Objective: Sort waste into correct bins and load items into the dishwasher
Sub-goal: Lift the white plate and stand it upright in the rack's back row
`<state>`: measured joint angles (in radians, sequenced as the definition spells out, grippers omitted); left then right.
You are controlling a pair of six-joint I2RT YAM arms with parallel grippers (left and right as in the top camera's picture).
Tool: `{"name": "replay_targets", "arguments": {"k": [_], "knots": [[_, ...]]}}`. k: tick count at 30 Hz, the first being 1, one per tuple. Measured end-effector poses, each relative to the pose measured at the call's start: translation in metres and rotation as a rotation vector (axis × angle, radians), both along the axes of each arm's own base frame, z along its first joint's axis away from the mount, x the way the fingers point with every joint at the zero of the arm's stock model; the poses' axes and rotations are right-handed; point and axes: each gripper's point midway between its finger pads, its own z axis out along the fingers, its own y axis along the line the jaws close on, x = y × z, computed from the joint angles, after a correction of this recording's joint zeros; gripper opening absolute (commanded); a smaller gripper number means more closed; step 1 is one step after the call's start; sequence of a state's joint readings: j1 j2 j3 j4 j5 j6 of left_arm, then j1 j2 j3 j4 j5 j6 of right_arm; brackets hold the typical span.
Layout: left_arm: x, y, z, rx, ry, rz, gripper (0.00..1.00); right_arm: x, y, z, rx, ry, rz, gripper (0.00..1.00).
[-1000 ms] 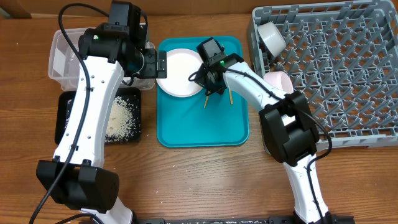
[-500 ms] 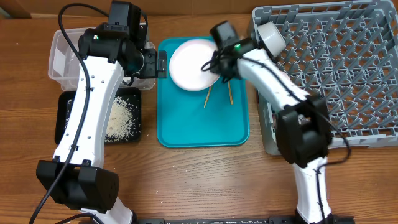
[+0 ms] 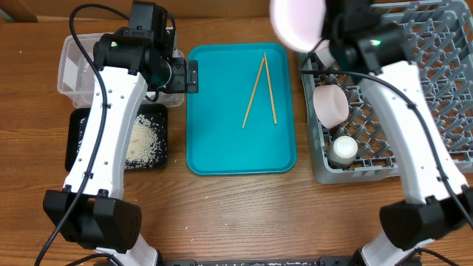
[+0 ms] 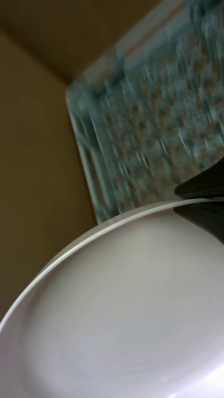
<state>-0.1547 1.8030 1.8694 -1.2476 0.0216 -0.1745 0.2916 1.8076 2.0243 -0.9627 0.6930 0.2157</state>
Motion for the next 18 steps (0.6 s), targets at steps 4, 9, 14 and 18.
{"name": "replay_targets", "arguments": {"k": [4, 9, 14, 18], "knots": [[0.0, 0.0, 0.0, 0.0, 0.0, 0.0, 1.0, -0.006, -0.058, 0.018, -0.176, -0.003, -0.151, 0.04], [0.0, 0.0, 0.0, 0.0, 0.0, 0.0, 1.0, -0.004, -0.117, 0.009, -0.275, 0.035, -0.283, 0.04], [0.0, 0.0, 0.0, 0.0, -0.001, 0.0, 1.0, 0.014, -0.147, -0.026, -0.347, 0.103, -0.295, 0.04], [0.0, 0.0, 0.0, 0.0, 0.0, 0.0, 1.0, 0.029, -0.145, -0.072, -0.403, 0.208, -0.235, 0.04]]}}
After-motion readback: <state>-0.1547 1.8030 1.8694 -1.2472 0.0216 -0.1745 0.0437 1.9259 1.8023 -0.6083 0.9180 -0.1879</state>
